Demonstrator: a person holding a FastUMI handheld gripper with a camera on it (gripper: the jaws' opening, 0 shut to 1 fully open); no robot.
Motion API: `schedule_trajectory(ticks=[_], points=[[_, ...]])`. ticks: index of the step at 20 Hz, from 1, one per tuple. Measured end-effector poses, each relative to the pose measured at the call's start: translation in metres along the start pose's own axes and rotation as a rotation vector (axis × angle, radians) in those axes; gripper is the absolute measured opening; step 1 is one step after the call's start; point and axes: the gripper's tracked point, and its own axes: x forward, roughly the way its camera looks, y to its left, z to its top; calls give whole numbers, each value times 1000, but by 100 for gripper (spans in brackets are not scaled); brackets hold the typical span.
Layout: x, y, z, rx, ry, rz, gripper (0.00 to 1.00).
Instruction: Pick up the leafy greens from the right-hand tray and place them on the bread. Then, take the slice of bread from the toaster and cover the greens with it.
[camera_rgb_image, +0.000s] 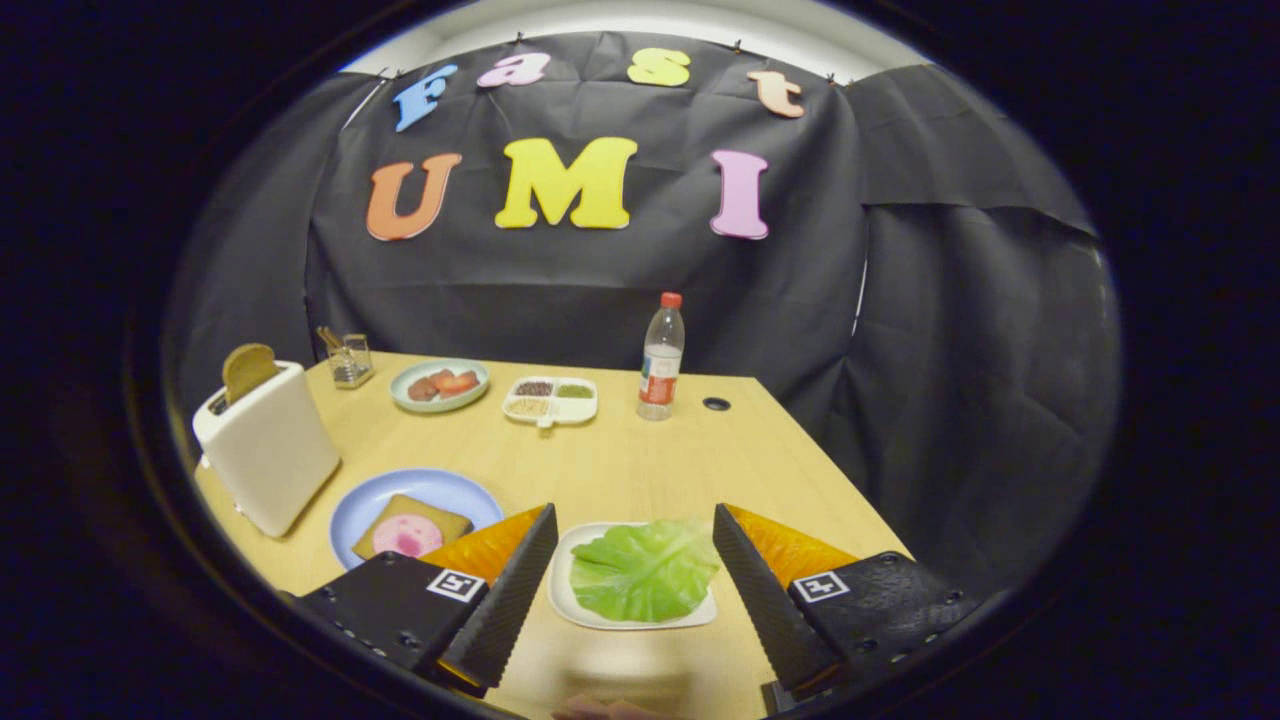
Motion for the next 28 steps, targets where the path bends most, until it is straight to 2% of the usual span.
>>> schedule_trajectory(ticks=[7, 12, 16, 18, 22, 24, 25, 26, 28], points=[[57, -42, -32, 33, 185, 13, 96], [86, -46, -61, 108, 289, 54, 95], [104, -39, -84, 42, 367, 42, 97], [106, -33, -80, 11, 353, 50, 97], [101, -32, -77, -54, 349, 24, 58], [100, -30, -75, -26, 342, 36, 38], [98, -29, -74, -5, 337, 46, 12], [94, -30, -72, 8, 332, 49, 5], [85, -29, -61, 17, 295, 51, 2]])
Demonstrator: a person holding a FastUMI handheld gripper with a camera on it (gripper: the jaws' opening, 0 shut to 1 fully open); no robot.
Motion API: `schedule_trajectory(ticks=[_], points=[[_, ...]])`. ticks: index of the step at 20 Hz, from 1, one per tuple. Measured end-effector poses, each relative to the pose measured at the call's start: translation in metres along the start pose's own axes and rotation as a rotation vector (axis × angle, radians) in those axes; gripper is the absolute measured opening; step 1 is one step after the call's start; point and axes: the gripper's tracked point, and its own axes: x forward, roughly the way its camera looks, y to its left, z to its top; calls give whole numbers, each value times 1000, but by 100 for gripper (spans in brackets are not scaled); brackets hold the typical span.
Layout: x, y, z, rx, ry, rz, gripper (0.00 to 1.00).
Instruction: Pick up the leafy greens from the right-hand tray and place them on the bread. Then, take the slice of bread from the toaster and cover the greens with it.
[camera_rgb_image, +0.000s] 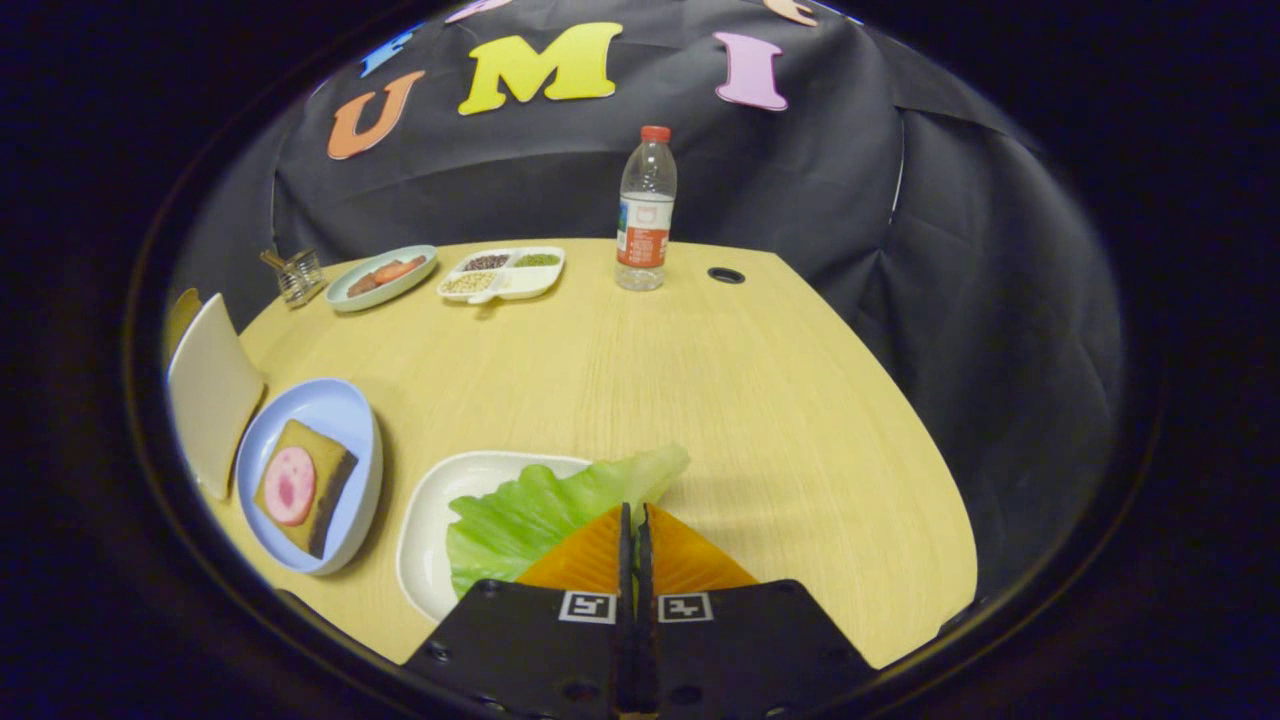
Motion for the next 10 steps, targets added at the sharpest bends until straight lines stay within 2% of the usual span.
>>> schedule_trajectory(ticks=[10], points=[[-84, 20, 38, -17, -140, -38, 0]])
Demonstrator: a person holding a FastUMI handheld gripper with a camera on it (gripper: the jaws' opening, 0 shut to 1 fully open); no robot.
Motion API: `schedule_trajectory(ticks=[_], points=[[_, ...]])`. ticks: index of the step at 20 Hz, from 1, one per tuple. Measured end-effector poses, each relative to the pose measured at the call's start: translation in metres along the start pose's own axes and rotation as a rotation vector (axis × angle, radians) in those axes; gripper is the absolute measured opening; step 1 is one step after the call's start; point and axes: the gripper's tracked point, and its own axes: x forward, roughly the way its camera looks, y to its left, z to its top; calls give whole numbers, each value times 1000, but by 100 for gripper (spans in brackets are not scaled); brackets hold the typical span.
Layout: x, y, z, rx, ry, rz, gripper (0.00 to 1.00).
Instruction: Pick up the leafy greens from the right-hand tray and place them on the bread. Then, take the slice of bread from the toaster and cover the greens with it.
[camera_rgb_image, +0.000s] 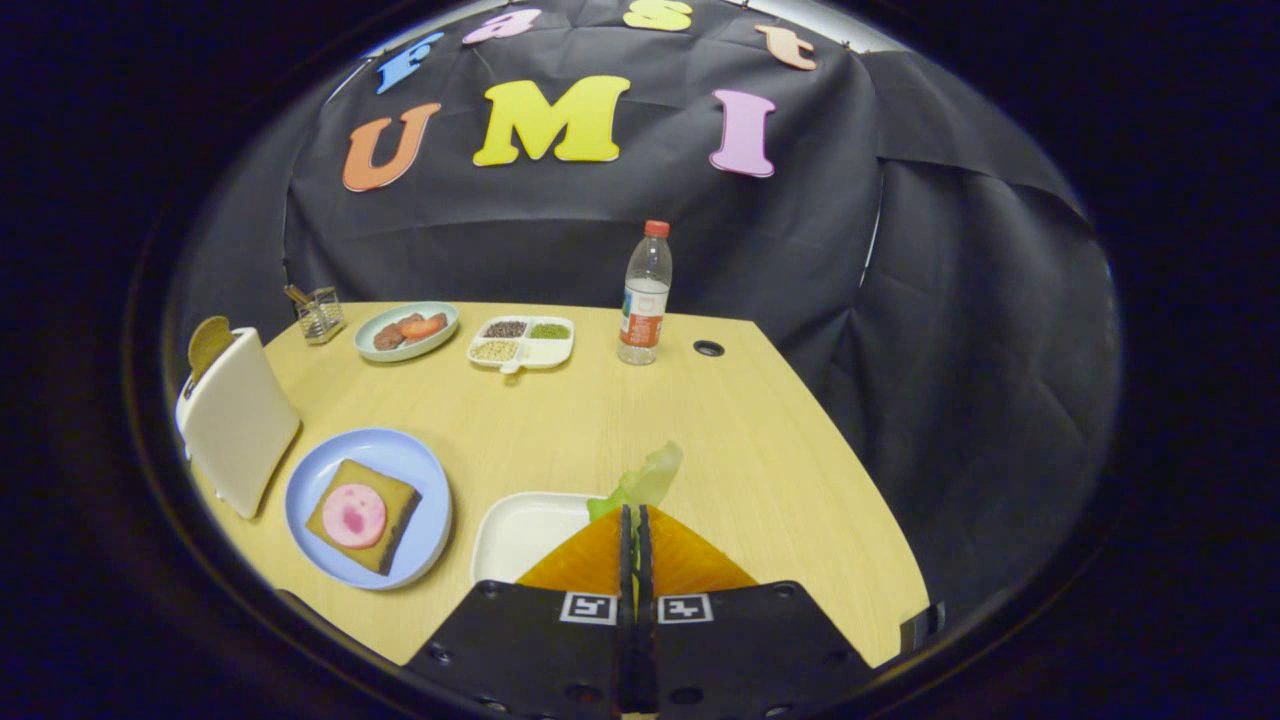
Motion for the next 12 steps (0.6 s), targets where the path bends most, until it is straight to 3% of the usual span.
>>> schedule_trajectory(ticks=[6, 12], points=[[-38, 40, 16, -6, -55, 18, 0], [-69, 117, 28, -91, -128, 63, 0]])
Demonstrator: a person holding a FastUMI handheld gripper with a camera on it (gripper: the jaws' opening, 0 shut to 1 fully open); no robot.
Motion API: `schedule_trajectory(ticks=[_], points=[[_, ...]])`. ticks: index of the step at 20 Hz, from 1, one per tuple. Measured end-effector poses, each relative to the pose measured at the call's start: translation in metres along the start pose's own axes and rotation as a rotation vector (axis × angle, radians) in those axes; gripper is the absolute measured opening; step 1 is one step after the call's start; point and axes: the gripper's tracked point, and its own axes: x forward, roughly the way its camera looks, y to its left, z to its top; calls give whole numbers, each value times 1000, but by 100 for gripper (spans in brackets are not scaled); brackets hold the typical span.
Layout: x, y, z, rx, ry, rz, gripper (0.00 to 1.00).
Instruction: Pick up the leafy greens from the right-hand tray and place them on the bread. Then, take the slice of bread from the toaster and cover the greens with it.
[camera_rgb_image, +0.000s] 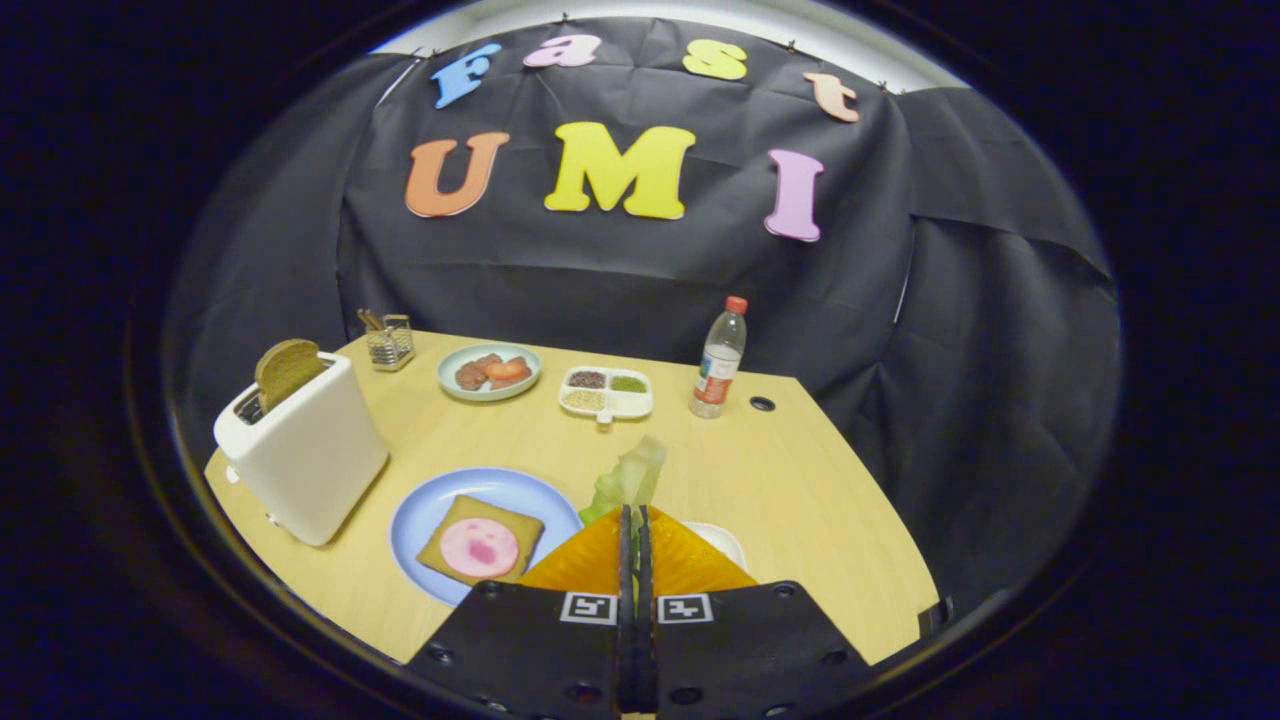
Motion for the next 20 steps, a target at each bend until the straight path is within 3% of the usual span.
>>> schedule_trajectory(ticks=[7, 14, 20], points=[[-6, 94, 5, -66, -20, 73, 0], [9, 172, 9, 21, -23, 194, 0], [54, 170, -14, 122, 48, 220, 0]])
